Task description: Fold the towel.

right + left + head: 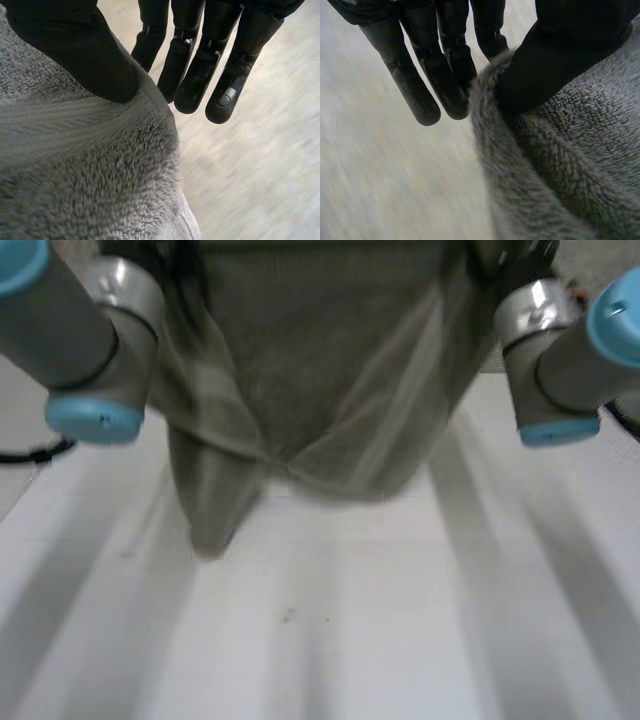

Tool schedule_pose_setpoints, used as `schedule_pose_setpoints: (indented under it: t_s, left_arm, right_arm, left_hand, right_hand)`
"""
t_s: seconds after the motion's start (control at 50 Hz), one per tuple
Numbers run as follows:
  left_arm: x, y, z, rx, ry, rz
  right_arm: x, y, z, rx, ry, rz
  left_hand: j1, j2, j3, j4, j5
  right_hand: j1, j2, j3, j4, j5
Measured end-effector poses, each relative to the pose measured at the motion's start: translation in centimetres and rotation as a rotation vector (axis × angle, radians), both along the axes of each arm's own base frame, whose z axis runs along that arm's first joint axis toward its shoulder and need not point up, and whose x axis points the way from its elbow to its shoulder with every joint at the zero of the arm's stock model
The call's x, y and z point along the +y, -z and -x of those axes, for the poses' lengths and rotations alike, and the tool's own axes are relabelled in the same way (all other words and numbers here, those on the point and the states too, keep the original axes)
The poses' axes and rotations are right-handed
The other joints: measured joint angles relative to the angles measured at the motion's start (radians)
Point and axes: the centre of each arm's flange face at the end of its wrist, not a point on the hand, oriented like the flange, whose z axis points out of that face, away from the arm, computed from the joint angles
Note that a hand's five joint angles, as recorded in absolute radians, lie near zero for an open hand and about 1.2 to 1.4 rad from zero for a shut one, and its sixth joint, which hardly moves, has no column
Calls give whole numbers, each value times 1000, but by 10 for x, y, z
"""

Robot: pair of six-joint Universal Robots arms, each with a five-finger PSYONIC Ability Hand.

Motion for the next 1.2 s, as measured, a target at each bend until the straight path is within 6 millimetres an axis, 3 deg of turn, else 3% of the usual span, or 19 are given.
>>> schedule_pose_setpoints:
  t_s: [0.02, 0.08, 0.16, 0.22, 0.32, 0.36, 0.38, 0.4, 0.42, 0.54, 0.66, 0.74, 0.82, 1.0, 1.2]
  left_arm:
    - [-1, -12, -1, 4, -11, 56]
    - [2, -24, -3, -1, -28, 115]
    - [9, -7, -7, -43, -36, 64]
    - [20, 30, -13, -101, -36, -51]
    - [54, 109, -30, -220, -32, -299]
    - [65, 129, -34, -251, -28, -361]
    - [65, 129, -34, -251, -28, -361]
    - [84, 162, -40, -303, -17, -463]
    - [99, 181, -44, -337, -6, -526]
    - [146, 231, -46, -440, 57, -686]
    - [158, 240, -42, -469, 80, -714]
    - [153, 236, -44, -460, 68, -708]
    - [147, 231, -49, -442, 45, -702]
    - [141, 218, -62, -404, 2, -693]
    - [121, 210, -102, -316, -118, -795]
  right_arm:
    - [5, -12, 2, -19, 1, 46]
    - [14, -23, 5, -32, -2, 84]
    - [31, -12, 8, 5, -33, 43]
    - [41, 9, 10, 56, -62, -36]
    - [73, 78, 19, 191, -128, -315]
    - [83, 96, 22, 224, -139, -398]
    - [83, 96, 22, 224, -139, -398]
    - [90, 107, 24, 246, -145, -455]
    - [111, 136, 32, 309, -158, -621]
    - [149, 181, 53, 426, -155, -901]
    - [151, 194, 69, 444, -113, -963]
    - [141, 195, 80, 416, -71, -957]
    - [129, 194, 90, 371, -32, -939]
    - [117, 192, 99, 271, -8, -939]
    - [118, 193, 99, 239, -15, -958]
  left_hand:
    - [0, 0, 0, 0, 4]
    - [10, 0, 0, 0, 4]
    - [15, 0, 0, 0, 8]
    - [19, 0, 0, 0, 8]
    - [19, 0, 0, 0, 8]
    - [19, 0, 0, 0, 8]
    - [19, 0, 0, 0, 8]
    - [19, 0, 0, 0, 8]
    - [19, 0, 0, 0, 8]
    - [19, 0, 0, 0, 8]
    - [-67, -107, -104, -107, -93]
    - [-463, -495, -491, -488, -476]
    - [-652, -706, -694, -700, -685]
    - [-766, -823, -820, -824, -810]
    - [-762, -807, -804, -807, -791]
  right_hand:
    - [0, 0, 0, 0, 0]
    - [0, 0, 0, 0, 0]
    - [0, 0, 0, 0, 0]
    - [0, 0, 0, 0, 1]
    - [0, 0, 0, 0, 7]
    - [0, 0, 0, 0, 7]
    - [0, 0, 0, 0, 7]
    - [0, 0, 0, 0, 8]
    - [0, 0, 0, 0, 9]
    - [0, 0, 6, 0, 10]
    - [0, 0, 6, 0, 10]
    - [0, 0, 6, 0, 11]
    - [0, 0, 6, 0, 11]
    - [0, 0, 6, 0, 11]
    - [0, 0, 6, 0, 11]
